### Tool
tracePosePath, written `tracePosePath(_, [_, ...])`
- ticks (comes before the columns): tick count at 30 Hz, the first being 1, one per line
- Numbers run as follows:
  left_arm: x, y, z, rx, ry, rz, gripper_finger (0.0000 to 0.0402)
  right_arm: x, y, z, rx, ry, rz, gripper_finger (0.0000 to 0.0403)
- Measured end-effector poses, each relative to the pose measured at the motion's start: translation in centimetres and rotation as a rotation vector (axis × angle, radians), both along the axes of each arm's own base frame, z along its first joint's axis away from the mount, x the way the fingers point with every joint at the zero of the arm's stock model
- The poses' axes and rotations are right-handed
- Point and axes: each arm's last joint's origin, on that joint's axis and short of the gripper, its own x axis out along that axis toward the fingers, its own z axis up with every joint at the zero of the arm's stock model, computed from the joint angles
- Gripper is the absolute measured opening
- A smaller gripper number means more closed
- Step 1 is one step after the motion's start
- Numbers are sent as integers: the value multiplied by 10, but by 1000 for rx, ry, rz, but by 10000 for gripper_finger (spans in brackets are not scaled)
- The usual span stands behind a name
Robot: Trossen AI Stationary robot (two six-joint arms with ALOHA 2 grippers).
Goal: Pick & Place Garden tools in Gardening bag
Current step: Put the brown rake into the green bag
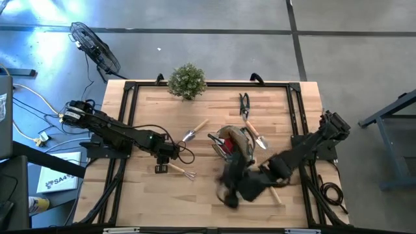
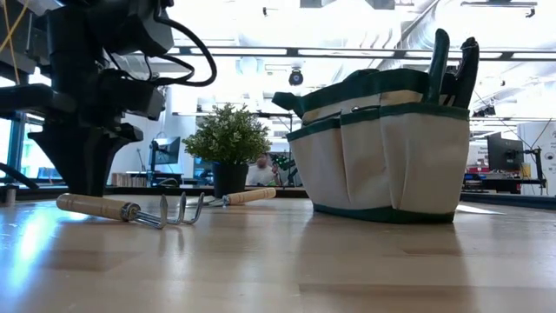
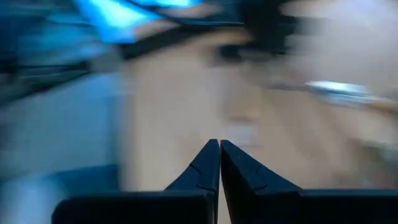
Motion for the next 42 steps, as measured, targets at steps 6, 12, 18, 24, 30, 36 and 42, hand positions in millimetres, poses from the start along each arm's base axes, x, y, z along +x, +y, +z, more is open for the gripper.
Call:
tracePosePath(6, [-3, 0, -1, 6, 29, -24, 100, -21, 56, 23, 161, -184, 396, 4])
tracePosePath(12, [-6, -1, -1, -55, 74, -50, 100, -47, 77, 17, 17, -186, 312, 4])
tracePosePath(18, [-11, -2, -2, -122, 144, -21, 100, -61, 80, 8, -54, -116, 256, 4])
tracePosePath(24, [-12, -5, -1, -222, 167, -17, 100, -75, 86, 0, -42, -32, 245, 4])
tracePosePath(30, [-10, -4, -1, -176, 135, -60, 100, -96, 97, -3, -104, -21, 269, 4])
tracePosePath(36, [-8, -3, -1, -148, 109, -2, 100, -111, 106, -2, -142, -60, 263, 4])
tracePosePath(42, [-7, -2, -1, -113, 96, 55, 100, -120, 111, -2, -173, -88, 248, 4])
